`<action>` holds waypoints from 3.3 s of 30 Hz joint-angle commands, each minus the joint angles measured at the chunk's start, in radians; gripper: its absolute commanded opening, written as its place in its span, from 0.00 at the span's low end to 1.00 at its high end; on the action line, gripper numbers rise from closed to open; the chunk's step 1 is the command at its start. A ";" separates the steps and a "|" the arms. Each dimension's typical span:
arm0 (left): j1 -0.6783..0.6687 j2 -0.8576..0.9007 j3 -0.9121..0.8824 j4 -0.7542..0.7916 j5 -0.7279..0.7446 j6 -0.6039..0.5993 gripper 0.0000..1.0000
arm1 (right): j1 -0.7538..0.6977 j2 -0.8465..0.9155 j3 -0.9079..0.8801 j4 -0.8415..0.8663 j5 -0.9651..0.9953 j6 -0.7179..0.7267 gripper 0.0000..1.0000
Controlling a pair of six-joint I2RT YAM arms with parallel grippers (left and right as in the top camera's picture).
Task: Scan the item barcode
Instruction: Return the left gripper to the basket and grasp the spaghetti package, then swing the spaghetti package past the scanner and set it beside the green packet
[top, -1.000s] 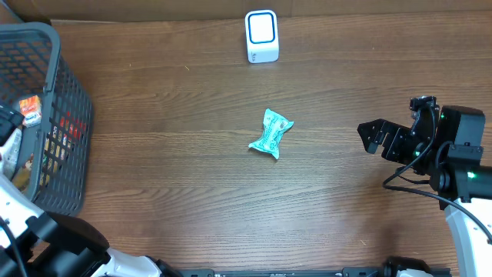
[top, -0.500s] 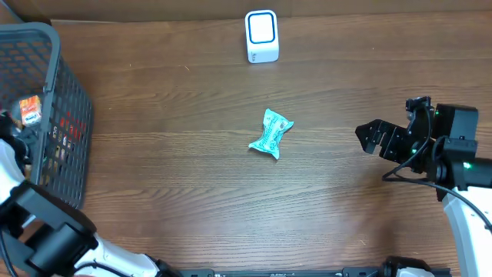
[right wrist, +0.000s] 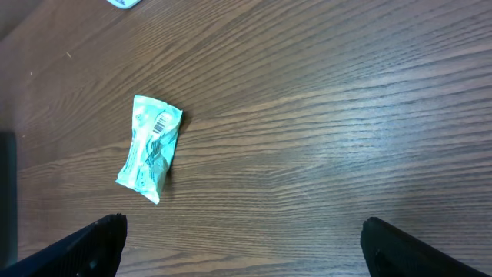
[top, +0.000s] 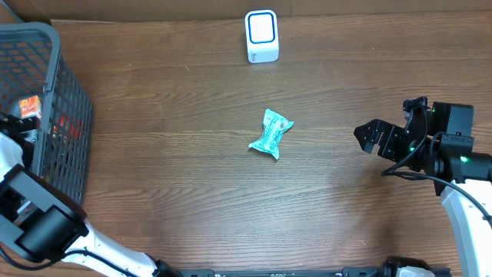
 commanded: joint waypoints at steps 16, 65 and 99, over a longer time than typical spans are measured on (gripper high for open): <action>-0.007 0.058 0.132 -0.059 0.011 -0.101 0.04 | 0.001 -0.001 0.029 0.021 0.008 0.001 1.00; -1.224 0.010 0.293 -0.334 0.043 -0.914 0.04 | 0.001 -0.001 0.028 0.018 0.009 0.000 1.00; -1.204 0.108 0.486 -0.441 0.146 -0.547 0.69 | 0.001 -0.001 0.028 0.008 0.009 -0.005 1.00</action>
